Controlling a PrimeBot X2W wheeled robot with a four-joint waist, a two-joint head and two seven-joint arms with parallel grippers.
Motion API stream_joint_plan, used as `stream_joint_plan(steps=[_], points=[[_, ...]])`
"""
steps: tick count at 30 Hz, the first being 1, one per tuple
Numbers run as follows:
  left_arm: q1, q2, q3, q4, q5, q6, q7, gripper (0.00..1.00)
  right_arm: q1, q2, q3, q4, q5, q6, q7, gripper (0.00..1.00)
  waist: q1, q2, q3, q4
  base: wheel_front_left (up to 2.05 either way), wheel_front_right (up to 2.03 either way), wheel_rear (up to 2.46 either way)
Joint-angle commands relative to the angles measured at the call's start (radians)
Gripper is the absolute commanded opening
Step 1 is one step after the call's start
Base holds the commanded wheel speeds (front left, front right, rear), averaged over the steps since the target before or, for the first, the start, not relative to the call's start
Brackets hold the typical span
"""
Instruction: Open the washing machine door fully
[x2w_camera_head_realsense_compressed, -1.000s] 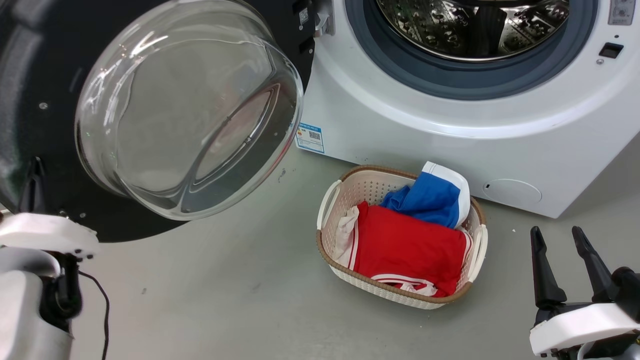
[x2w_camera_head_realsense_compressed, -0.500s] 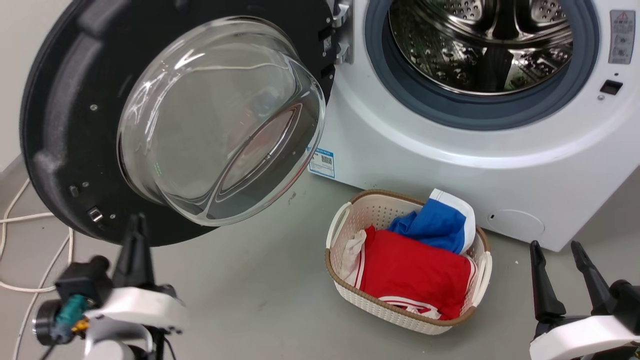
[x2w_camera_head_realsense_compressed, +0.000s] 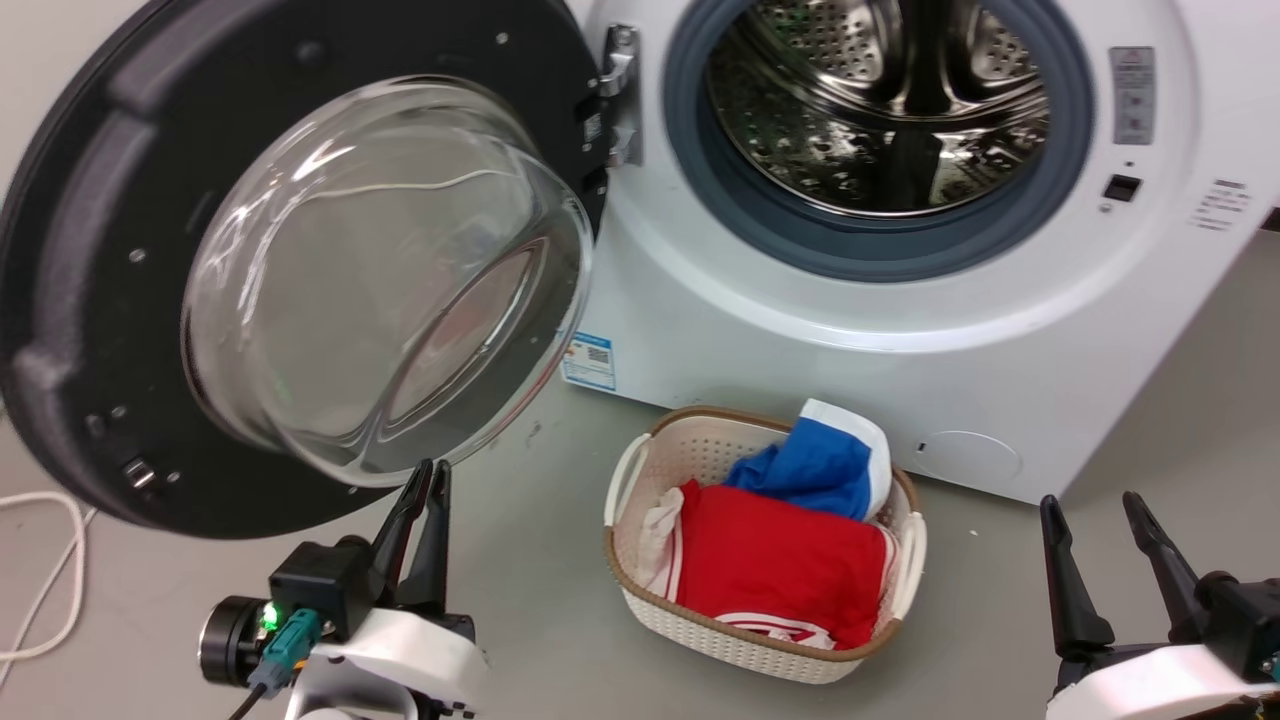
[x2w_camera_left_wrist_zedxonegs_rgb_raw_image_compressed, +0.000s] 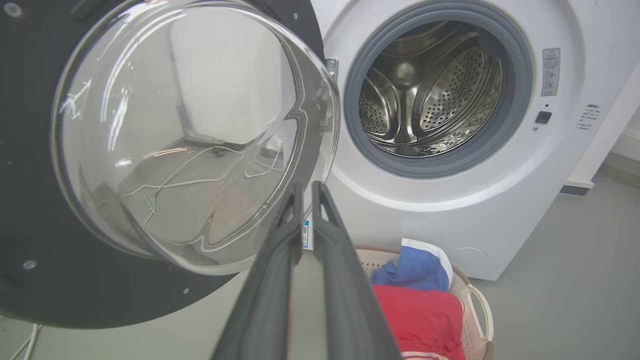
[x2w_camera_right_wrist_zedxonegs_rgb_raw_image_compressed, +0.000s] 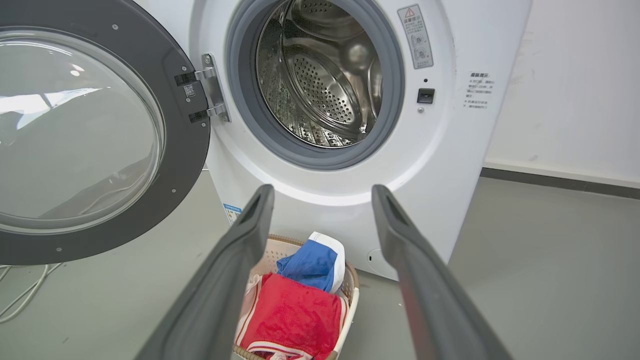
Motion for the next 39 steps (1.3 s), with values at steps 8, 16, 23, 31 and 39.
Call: stream_joint_plan(steps=[8, 16, 23, 31, 39], points=[[-0.043, -0.018, -0.019, 0.058, 0.017, -0.008, -0.025, 1.00, -0.015, -0.020, 0.019, -0.006, -0.017, 0.000, 0.013, 1.00, 0.0001, 0.0000, -0.012, -0.143, 0.00, 0.00, 0.00], [-0.015, -0.027, -0.006, 0.122, 0.012, 0.000, -0.058, 1.00, -0.022, -0.036, 0.046, 0.007, -0.008, 0.000, 0.025, 1.00, 0.0001, 0.0000, -0.029, -0.265, 0.00, 0.00, 0.00], [0.000, -0.030, 0.004, 0.155, 0.014, 0.002, -0.071, 1.00, -0.020, -0.049, 0.055, 0.014, -0.001, 0.000, 0.026, 1.00, 0.0001, 0.0000, -0.041, -0.313, 0.00, 0.00, 0.00], [0.016, -0.027, 0.018, 0.178, 0.009, 0.000, -0.076, 1.00, -0.009, -0.040, 0.055, 0.020, 0.010, 0.000, 0.020, 1.00, 0.0001, 0.0000, -0.051, -0.326, 0.00, 0.00, 0.00], [0.016, -0.027, 0.025, 0.179, 0.012, -0.003, -0.080, 1.00, -0.006, -0.027, 0.056, 0.022, 0.012, 0.000, 0.012, 1.00, 0.0001, 0.0000, -0.051, -0.328, 0.00, 0.00, 0.00]])
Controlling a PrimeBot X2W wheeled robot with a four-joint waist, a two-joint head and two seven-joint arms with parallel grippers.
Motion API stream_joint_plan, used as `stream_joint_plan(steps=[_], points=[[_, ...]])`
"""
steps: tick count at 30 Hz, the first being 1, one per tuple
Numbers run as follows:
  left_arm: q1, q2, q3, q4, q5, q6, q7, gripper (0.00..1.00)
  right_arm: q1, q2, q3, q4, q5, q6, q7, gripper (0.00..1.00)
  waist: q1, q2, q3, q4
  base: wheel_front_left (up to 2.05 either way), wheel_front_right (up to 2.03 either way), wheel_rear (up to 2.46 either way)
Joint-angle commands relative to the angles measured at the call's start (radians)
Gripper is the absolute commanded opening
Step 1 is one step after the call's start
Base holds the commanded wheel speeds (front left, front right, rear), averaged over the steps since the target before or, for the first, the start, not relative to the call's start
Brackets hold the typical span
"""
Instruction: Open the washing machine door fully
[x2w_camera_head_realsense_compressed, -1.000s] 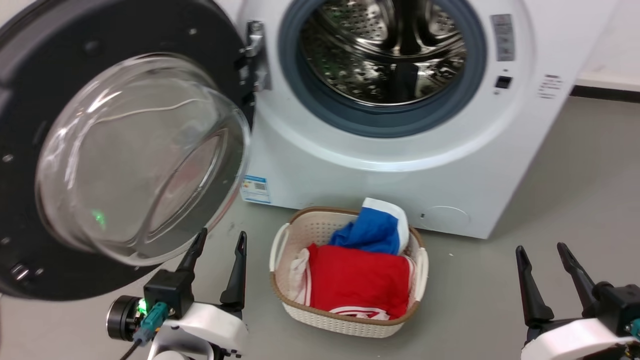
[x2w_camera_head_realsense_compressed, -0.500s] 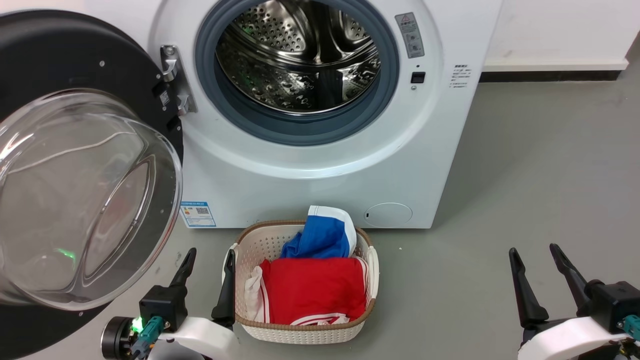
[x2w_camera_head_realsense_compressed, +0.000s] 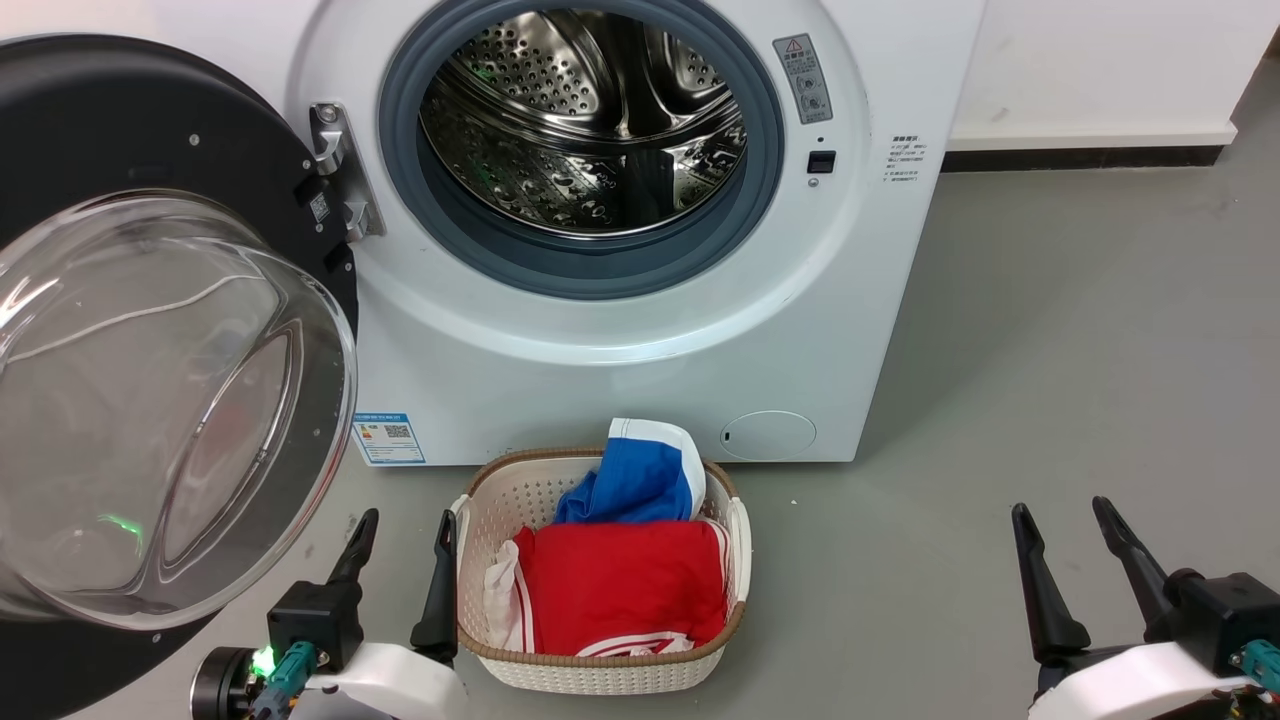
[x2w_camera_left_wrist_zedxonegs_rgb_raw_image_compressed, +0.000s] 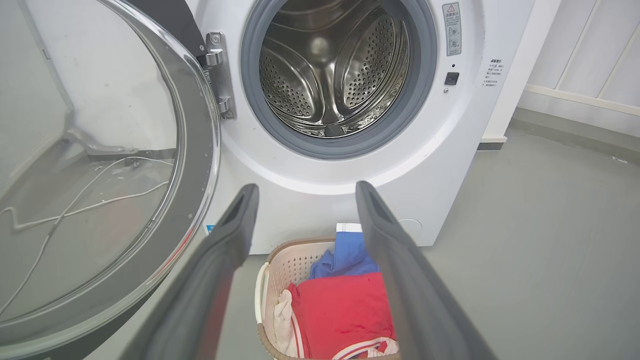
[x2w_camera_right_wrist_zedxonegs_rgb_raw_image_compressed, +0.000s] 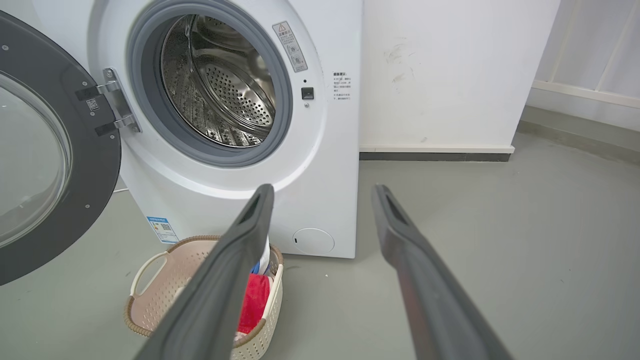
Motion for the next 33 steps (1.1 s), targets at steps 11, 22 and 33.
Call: stream_joint_plan(steps=[11, 22, 33], points=[[-0.001, -0.001, 0.000, 0.004, 0.001, -0.003, -0.001, 0.00, 0.000, 0.006, -0.006, 0.000, -0.004, 0.000, -0.003, 0.00, 0.0001, 0.0000, 0.003, 0.001, 0.00, 0.00, 0.00], [0.006, -0.034, 0.045, 0.024, -0.137, -0.039, 0.040, 0.00, -0.017, 0.011, -0.012, 0.053, 0.166, 0.000, 0.016, 0.00, 0.0001, 0.0000, 0.005, 0.003, 0.00, 0.00, 0.00], [-0.006, -0.064, 0.107, 0.032, -0.301, -0.084, 0.087, 0.00, -0.049, 0.014, -0.022, 0.089, 0.366, 0.000, 0.039, 0.00, 0.0001, 0.0000, 0.007, 0.005, 0.00, 0.00, 0.00]])
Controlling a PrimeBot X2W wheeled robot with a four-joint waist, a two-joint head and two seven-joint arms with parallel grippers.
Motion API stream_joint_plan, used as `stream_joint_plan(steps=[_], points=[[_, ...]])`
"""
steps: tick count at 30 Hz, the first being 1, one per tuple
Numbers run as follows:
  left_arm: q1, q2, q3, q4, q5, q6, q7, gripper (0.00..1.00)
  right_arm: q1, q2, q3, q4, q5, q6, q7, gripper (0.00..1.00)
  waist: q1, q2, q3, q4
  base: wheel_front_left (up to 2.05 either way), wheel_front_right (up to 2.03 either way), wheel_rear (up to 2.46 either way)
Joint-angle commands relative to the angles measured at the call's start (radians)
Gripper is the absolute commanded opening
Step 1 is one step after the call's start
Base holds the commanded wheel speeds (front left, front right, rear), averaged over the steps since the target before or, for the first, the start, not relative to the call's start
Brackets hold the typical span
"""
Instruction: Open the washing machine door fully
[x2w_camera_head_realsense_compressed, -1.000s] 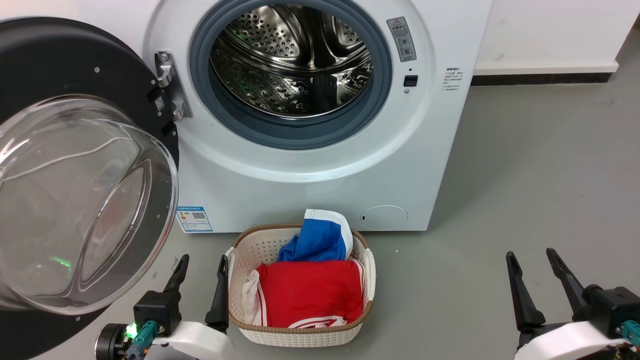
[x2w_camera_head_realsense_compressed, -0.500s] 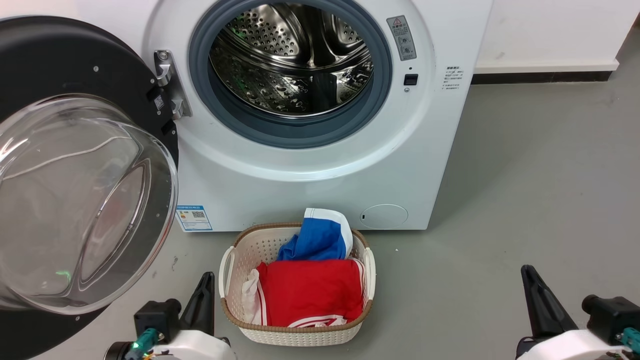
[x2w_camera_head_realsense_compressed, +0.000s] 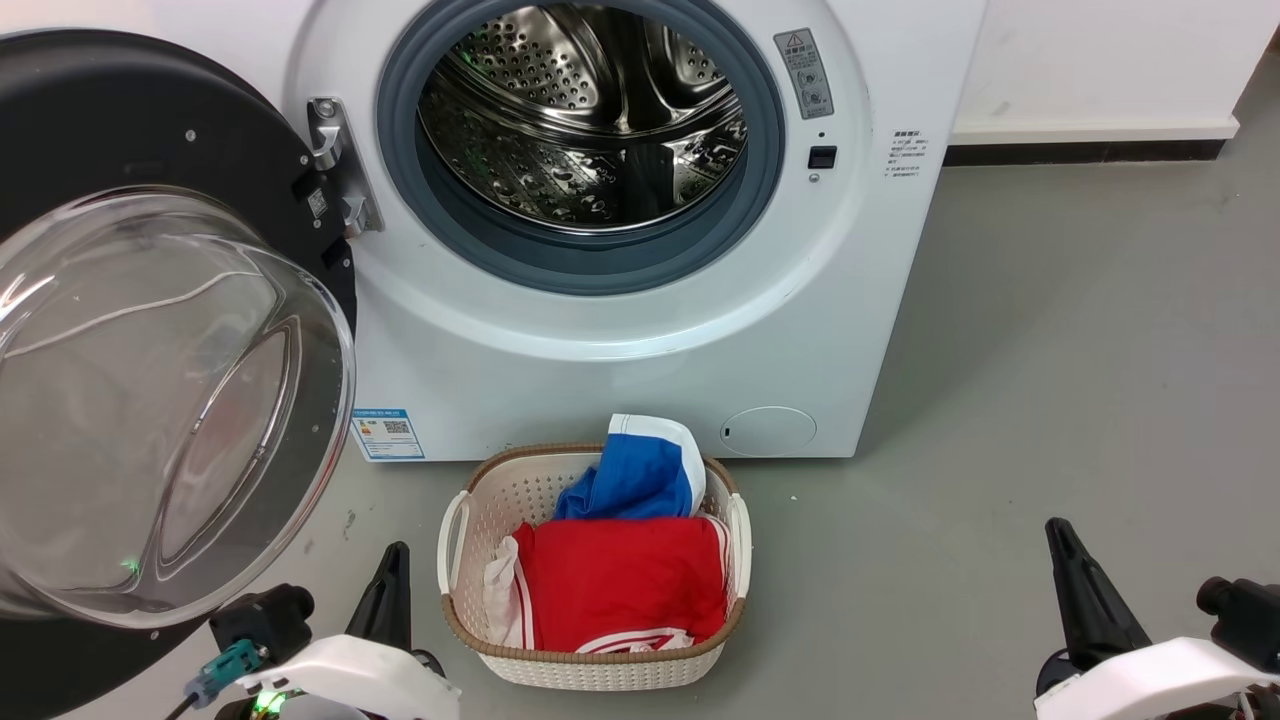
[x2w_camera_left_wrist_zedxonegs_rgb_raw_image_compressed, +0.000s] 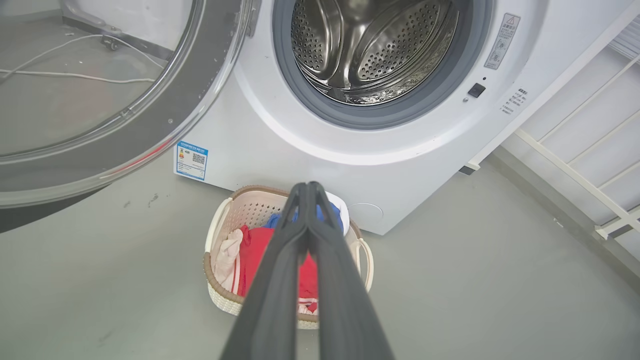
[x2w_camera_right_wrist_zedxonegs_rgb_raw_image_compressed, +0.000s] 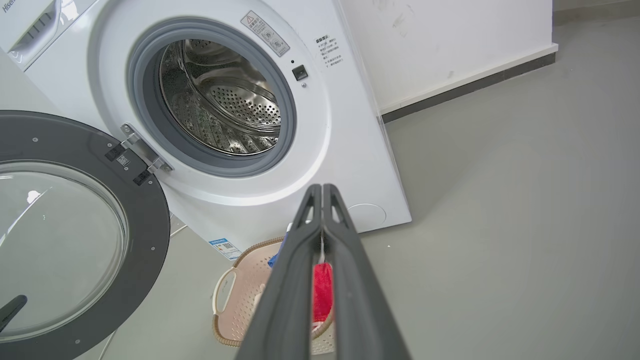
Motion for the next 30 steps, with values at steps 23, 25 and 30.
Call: stream_joint_plan(steps=[23, 25, 30], points=[[-0.047, -0.056, 0.133, -0.005, -0.319, -0.090, 0.094, 0.00, -0.086, 0.005, -0.022, 0.058, 0.397, 0.000, 0.044, 0.00, 0.0000, 0.0000, 0.005, 0.006, 0.00, 0.00, 0.00], [-0.048, -0.061, 0.141, -0.004, -0.340, -0.095, 0.101, 0.00, -0.091, 0.006, -0.024, 0.062, 0.423, 0.000, 0.046, 0.00, 0.0000, 0.0000, 0.006, 0.007, 0.00, 0.00, 0.00], [-0.051, -0.072, 0.162, -0.003, -0.389, -0.109, 0.116, 0.00, -0.100, 0.007, -0.027, 0.074, 0.485, 0.000, 0.054, 0.00, 0.0000, 0.0000, 0.007, 0.008, 0.00, 0.00, 0.00]])
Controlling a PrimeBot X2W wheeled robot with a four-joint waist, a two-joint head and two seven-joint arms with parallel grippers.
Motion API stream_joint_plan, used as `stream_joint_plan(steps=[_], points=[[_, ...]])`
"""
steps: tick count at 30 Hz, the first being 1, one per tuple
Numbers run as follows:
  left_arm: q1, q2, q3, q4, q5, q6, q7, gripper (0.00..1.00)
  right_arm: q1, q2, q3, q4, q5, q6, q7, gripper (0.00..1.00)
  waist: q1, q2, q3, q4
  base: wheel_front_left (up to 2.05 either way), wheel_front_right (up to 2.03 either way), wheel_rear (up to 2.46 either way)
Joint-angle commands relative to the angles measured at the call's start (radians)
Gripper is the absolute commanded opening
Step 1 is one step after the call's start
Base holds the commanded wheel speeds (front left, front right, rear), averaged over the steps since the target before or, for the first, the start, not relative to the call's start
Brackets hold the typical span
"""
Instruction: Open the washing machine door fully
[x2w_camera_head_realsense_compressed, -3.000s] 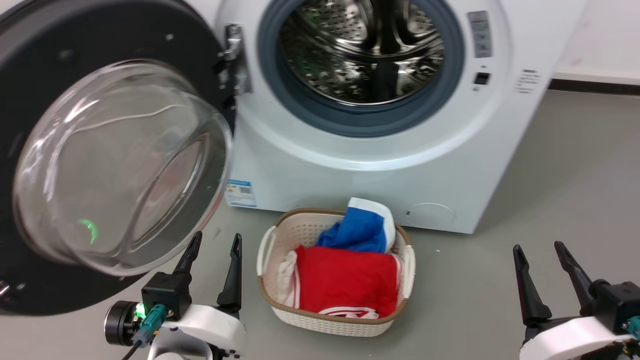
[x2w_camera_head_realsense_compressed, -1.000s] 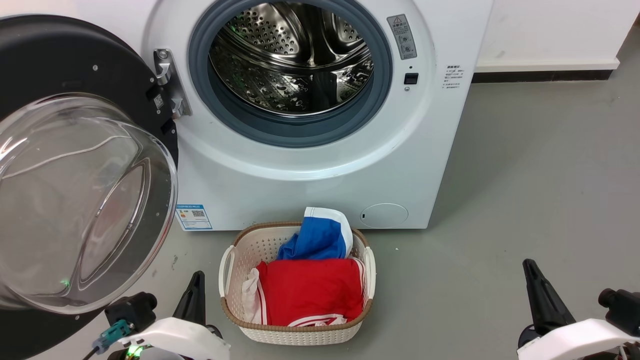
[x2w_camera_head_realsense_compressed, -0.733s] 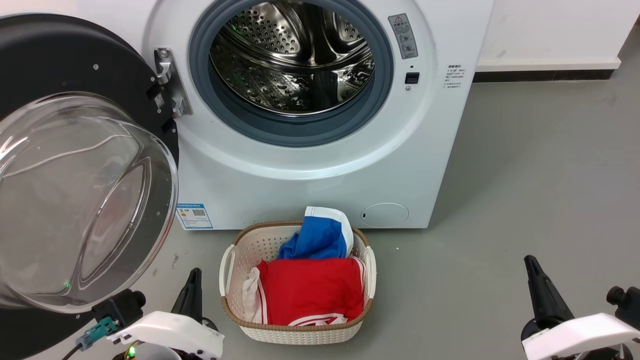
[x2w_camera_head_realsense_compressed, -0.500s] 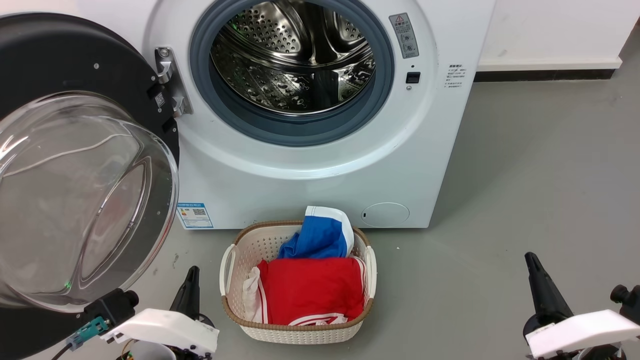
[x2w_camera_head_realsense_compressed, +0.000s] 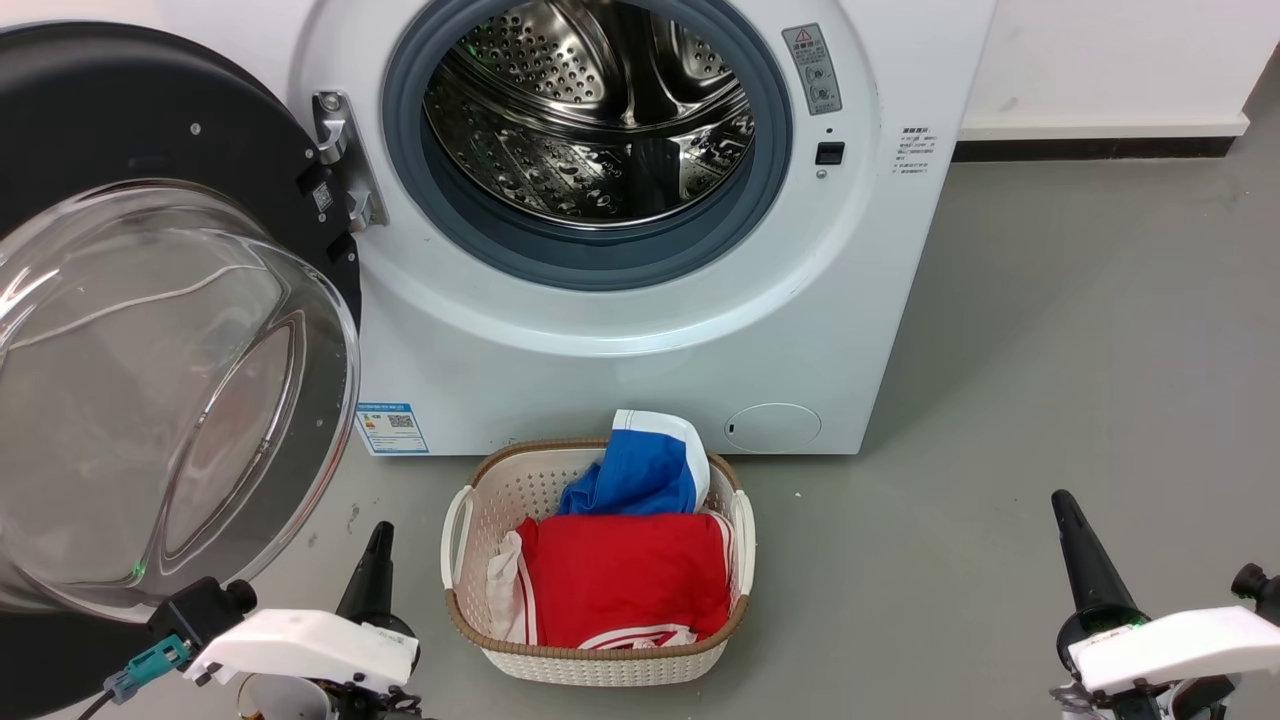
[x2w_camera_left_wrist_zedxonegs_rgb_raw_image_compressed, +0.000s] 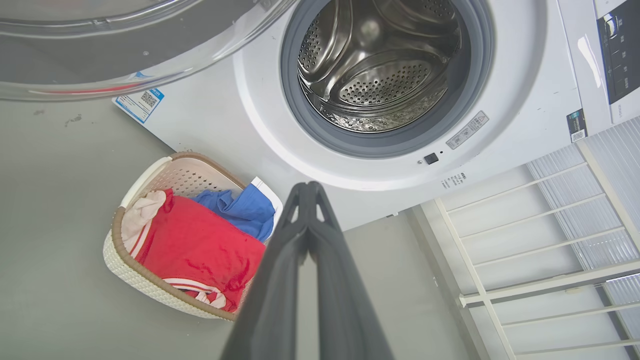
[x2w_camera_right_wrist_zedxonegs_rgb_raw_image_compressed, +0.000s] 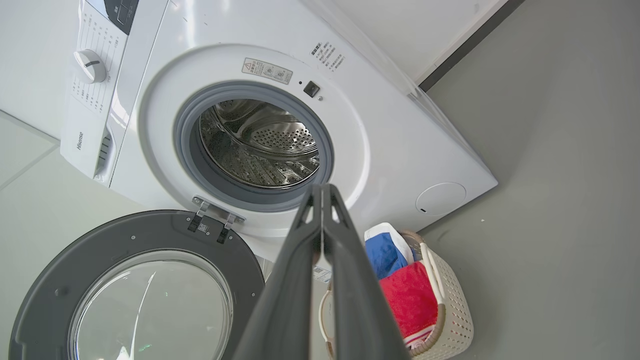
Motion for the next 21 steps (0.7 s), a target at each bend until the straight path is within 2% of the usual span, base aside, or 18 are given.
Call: stream_joint_plan(steps=[1, 21], points=[[-0.027, -0.004, 0.016, -0.008, -0.027, -0.011, 0.007, 0.00, -0.025, 0.001, -0.003, -0.003, 0.035, 0.000, 0.004, 0.00, -0.0001, 0.0000, 0.000, 0.000, 0.00, 0.00, 0.00], [-0.037, -0.039, 0.085, -0.004, -0.194, -0.058, 0.061, 0.00, -0.059, 0.004, -0.014, 0.036, 0.245, 0.000, 0.029, 0.00, -0.0001, 0.0000, 0.004, 0.005, 0.00, 0.00, 0.00]])
